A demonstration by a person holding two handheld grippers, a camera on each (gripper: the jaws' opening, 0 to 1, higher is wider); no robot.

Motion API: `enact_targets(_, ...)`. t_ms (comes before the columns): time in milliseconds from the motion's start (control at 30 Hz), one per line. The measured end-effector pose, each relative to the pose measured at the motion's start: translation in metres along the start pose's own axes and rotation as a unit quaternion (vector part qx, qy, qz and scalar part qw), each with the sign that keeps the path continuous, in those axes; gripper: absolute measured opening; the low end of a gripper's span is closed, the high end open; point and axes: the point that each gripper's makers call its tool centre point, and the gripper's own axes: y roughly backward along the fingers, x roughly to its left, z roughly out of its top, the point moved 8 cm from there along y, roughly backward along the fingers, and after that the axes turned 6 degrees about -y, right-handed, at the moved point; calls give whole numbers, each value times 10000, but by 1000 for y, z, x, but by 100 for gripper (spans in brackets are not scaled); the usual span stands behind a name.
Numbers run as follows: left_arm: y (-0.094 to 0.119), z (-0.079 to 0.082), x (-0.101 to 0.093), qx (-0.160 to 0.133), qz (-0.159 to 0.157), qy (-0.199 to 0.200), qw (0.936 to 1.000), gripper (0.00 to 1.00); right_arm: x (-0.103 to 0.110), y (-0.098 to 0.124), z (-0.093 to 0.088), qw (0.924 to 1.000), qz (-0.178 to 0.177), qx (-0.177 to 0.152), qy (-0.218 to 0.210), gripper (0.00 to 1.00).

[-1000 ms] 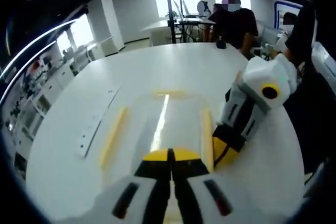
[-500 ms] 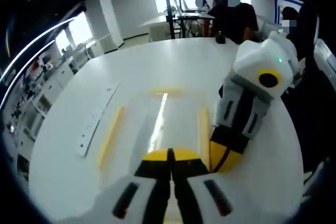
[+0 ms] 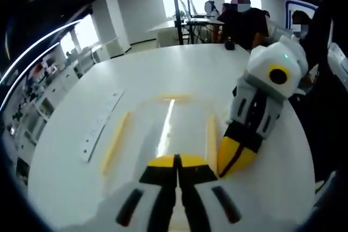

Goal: Snap each plastic latch of the storage box into its locked position after aligning the lid with the box until every specified latch is closed and the lid sits flush.

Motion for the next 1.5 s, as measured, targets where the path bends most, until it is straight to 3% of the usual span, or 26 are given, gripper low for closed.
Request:
enact_targets(167,0,-1,-1,-89,137,77,9998,0,4,8,-5,9990,-408,-142,-137,0)
enact_targets(300,0,-1,-1,-131,191,66,9997,0,7,17,-4,9941,-1055,-155,180,0)
enact_targets(367,0,-1,-2,-117,213,55,9997,0,9,20,-6,9880,-1435,76,561,0)
enact_targets(600,-1,0,-2,-96,250,-24,9996,0,7,19,-8,9826,-1788,39,492,0)
enact_targets(800,-1,-2,-1,-173,219,11,9996,0,7,15,-12,9822,-1830,183,394,0)
enact_targets(900,-1,-2,-2,-196,237,15,9995,0,9,15,-12,9810,-1882,147,451,0)
enact_targets(1000,-1,-3,-2,-236,247,4,9994,0,10,19,-7,9777,-2046,-99,454,0)
enact_targets(1133,-1,-3,-3,-270,213,5,9994,0,13,16,-3,9764,-2060,-16,654,0)
enact_targets(1333,-3,-1,-4,-279,165,-39,9995,0,13,14,-11,9791,-1943,212,560,0)
enact_targets(1500,-3,-1,-4,-301,163,-39,9994,0,13,14,-12,9805,-1893,184,491,0)
